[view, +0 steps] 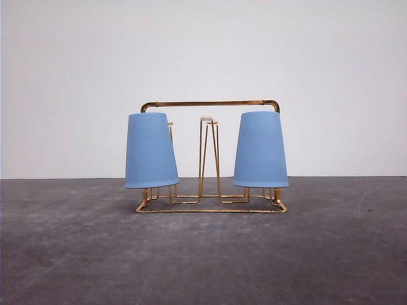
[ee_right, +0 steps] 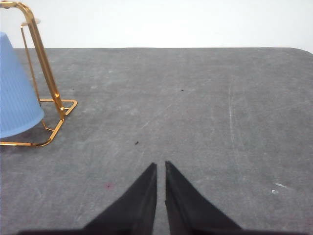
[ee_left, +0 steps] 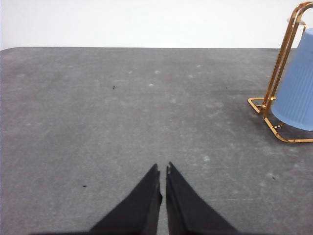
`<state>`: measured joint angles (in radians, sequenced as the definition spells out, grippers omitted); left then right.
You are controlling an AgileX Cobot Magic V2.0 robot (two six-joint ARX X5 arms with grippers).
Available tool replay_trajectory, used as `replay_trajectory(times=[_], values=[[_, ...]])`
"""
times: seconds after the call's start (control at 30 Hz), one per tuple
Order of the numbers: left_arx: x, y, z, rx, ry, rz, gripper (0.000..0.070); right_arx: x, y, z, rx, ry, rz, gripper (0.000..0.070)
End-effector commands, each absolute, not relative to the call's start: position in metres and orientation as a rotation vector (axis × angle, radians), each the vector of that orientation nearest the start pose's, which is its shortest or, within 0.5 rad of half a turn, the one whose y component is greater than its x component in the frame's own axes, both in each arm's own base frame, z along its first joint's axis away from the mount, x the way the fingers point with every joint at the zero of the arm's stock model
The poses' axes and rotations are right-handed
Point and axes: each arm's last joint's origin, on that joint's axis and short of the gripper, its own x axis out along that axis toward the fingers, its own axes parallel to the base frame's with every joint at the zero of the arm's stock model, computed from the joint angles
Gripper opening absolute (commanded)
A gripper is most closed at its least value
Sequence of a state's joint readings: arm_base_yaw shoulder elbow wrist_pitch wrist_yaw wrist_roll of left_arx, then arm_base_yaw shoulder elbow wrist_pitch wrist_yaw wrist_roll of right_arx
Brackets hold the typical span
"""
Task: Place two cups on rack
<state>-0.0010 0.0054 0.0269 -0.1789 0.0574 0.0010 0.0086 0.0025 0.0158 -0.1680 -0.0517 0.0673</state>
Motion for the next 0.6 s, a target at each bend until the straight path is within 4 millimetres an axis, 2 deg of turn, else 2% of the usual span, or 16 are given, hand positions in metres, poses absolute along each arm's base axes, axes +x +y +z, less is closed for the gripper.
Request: replay_trajectory(times=[0.0,0.57], values=[[0.0957,-0.0017,0.1497,0.000,0.176,-0.058,0.0000,0.0960,0.0025,0.1523,0.074,0.150,0.057,0.0029],[0.0956,-0.0017,0.1498,0.000,0.176,-0.058,0.0000,0.0960,0.0025,0.1523,0.074,0.150,0.057,0.0029]])
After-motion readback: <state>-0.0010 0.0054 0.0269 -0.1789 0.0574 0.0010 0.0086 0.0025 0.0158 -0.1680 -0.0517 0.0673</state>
